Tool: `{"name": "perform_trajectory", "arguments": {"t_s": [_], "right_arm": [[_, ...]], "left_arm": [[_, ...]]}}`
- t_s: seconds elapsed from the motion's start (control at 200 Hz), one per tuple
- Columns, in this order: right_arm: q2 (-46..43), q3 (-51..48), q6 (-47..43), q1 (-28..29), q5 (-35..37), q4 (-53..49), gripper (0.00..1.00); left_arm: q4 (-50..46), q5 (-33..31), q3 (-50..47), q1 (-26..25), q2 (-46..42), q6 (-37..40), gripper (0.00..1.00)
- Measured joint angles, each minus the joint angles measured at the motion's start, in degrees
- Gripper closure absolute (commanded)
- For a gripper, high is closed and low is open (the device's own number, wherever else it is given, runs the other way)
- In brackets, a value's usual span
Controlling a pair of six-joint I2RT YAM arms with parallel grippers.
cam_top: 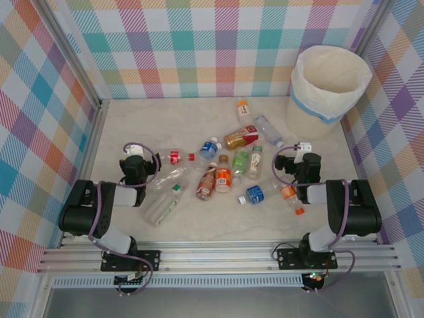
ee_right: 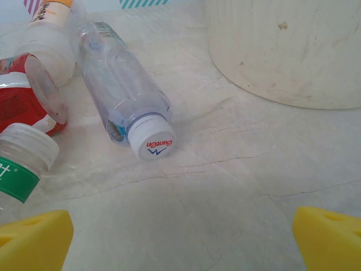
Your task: Put the plastic bottles in the bin
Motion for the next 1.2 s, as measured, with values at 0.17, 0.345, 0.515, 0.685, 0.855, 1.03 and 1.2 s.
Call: {"name": "perform_trajectory", "arguments": {"t_s": [0.17, 0.345, 0.515, 0.685, 0.855, 1.03, 1.2], "right_arm": [[0.00, 0.42, -0.72, 0.00, -1.18, -0.02, 0.00], [0.00, 0.52, -1.03, -0.02, -1.46, -0.04, 0.00], [0.00, 0.52, -1.03, -0.02, -1.81, -0.04, 0.00], [0.00, 0.52, -1.03, -0.02, -2.05, -0.04, 0.00], [0.00, 0.52, -1.05, -0.02, -2.12, -0.04, 0.00], [0.00, 0.52, -1.05, -0.02, -2.12, -0.02, 0.00], [-3.02, 0.52, -1.22, -0.02, -2.73, -3.15, 0.00]], "left_arm": [[0.00, 0.00, 0.00, 0.00, 0.00, 0.00, 0.00], [0.00, 0.00, 0.00, 0.00, 0.00, 0.00, 0.00], [0.00, 0.00, 0.00, 0.00, 0.00, 0.00, 0.00], [0.00, 0.00, 0.00, 0.00, 0.00, 0.00, 0.00], [0.00, 0.00, 0.00, 0.00, 0.00, 0.00, 0.00], [-0.02, -0.02, 0.00, 0.00, 0.00, 0.00, 0.00], [-4.72, 0.07, 0.02, 0.00, -3.58, 0.15, 0.00]]}}
